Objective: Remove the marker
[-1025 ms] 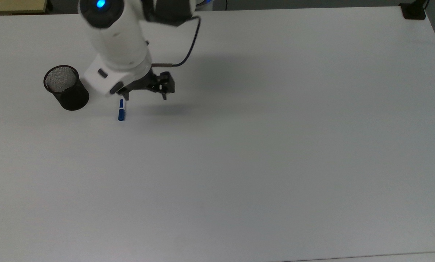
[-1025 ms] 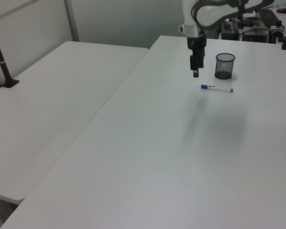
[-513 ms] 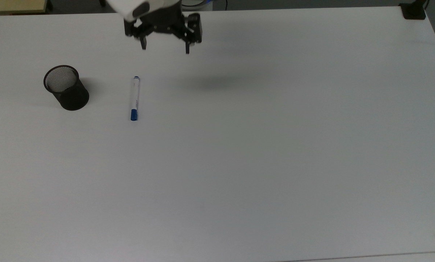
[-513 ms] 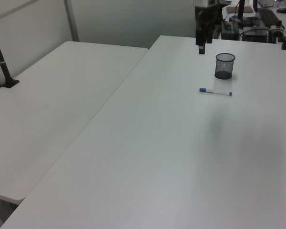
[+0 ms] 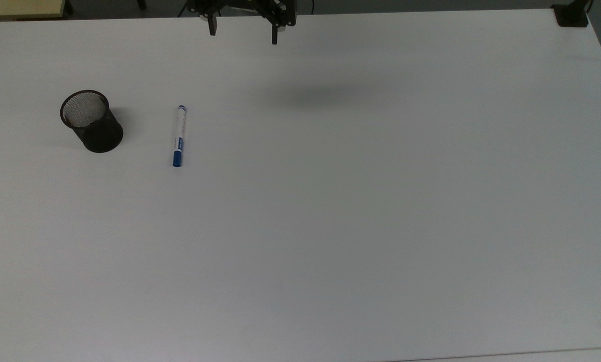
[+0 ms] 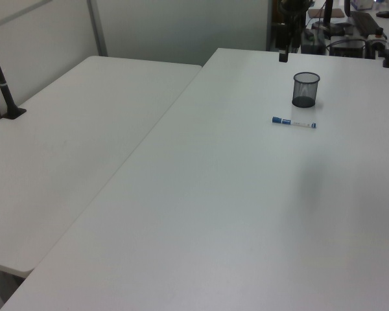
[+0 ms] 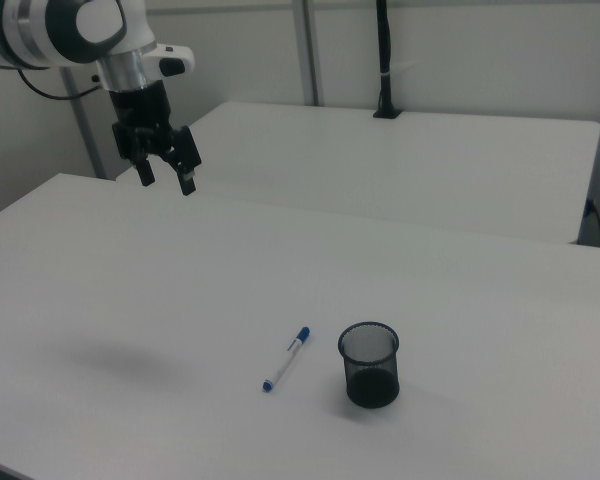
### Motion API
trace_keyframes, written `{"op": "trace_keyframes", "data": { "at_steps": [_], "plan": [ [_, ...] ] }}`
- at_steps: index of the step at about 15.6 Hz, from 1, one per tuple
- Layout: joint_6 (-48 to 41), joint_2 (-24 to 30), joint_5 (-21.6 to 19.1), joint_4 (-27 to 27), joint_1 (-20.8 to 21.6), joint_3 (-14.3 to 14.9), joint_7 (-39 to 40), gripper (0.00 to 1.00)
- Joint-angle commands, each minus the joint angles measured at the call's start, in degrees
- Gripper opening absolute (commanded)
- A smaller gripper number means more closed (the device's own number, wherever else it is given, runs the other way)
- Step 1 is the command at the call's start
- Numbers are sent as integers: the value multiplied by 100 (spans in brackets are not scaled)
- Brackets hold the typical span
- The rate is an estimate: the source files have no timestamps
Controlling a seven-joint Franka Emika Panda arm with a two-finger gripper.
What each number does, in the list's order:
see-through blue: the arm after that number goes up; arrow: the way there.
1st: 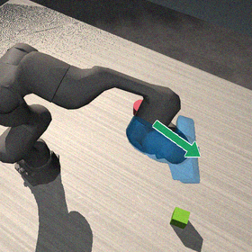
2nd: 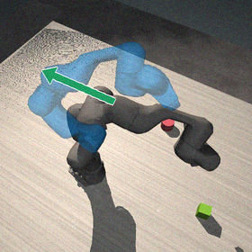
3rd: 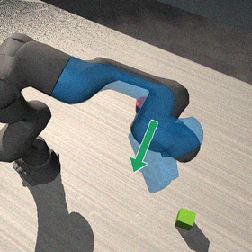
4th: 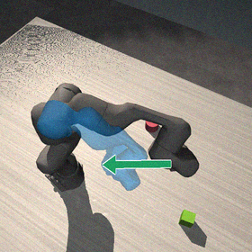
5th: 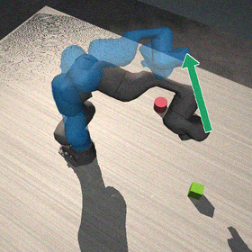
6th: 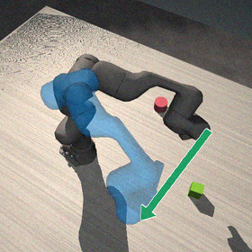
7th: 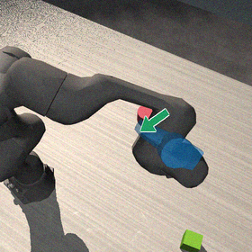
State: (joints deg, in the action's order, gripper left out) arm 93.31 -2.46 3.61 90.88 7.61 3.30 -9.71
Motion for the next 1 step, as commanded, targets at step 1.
{"op": "trace_keyframes", "data": {
  "at_steps": [1],
  "plan": [
    [39,105,52,176,66,83,-92,100]
  ]
}}
